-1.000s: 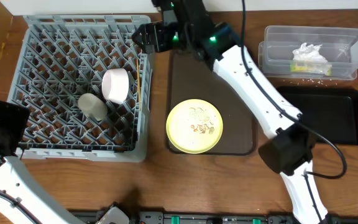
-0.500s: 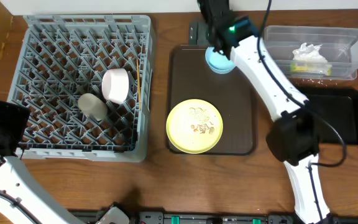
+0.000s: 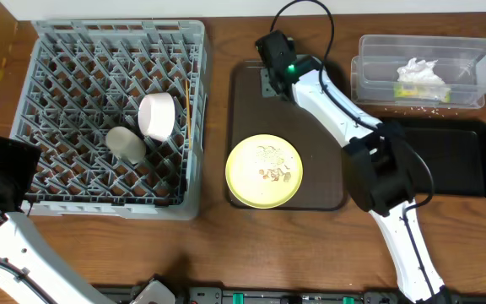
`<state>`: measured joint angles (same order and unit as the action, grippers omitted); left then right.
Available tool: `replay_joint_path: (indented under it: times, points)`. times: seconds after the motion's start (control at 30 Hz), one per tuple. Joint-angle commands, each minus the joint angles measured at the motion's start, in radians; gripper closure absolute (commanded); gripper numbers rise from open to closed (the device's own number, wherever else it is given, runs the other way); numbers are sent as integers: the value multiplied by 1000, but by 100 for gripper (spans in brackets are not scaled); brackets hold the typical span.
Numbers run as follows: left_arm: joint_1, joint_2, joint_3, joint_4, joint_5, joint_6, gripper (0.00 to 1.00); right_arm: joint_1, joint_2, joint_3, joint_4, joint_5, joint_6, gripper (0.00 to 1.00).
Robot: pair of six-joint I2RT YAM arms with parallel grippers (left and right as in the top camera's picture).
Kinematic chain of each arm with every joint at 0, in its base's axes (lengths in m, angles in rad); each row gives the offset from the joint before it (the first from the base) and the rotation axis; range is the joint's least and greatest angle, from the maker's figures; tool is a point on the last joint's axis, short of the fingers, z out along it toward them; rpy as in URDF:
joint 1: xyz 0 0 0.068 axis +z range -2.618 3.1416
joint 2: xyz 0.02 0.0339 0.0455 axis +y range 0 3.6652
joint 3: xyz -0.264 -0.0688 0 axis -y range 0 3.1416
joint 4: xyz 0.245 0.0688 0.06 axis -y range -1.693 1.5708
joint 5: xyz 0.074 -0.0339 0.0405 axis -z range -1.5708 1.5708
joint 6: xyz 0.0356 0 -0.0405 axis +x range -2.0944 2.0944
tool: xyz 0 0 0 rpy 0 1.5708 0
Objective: Sort waste into correct bins and load items into the dishwasher
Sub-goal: 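Move the right gripper to the light-blue bowl and grasp its rim, then carry the light-blue bowl with the right gripper to the rack's back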
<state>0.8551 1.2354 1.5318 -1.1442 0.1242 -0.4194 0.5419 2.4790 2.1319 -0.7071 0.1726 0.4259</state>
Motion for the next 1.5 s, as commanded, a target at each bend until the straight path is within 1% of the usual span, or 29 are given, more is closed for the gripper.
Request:
replay_joint_path:
  times: [0.0,0.07,0.1,0.3,0.43,0.6,0.7,0.83,0.93,1.07,1.17,1.33,1.47]
  points:
    - [4,1,4,0,-6,-2,5,11,12,6,1,10,-35,71]
    - [4,1,4,0,-6,-2,5,14,5,14,1,10,-34,93]
    - [4,1,4,0,-6,-2,5,16,0,18,1,9,-34,99]
    - [4,1,4,0,-6,-2,5,24,-87,46,1,-13,-34,99]
    - [4,1,4,0,-6,-2,5,28,-168,49,35,-126,-34,99]
    - [4,1,4,0,-6,-2,5,28,-223,49,168,-499,-28,99]
    - [4,1,4,0,-6,-2,5,32,-222,48,287,-719,17,99]
    - [4,1,4,0,-6,-2,5,62,-214,48,428,-900,100,99]
    - [4,1,4,0,-6,-2,5,104,-214,48,480,-967,140,99]
    - [4,1,4,0,-6,-2,5,171,-213,47,481,-1029,165,99]
    - [4,1,4,0,-6,-2,5,224,-203,46,480,-1079,165,99]
    - [4,1,4,0,-6,-2,5,296,-194,45,495,-1083,164,99]
    - [4,1,4,0,-6,-2,5,314,-194,45,580,-1112,111,99]
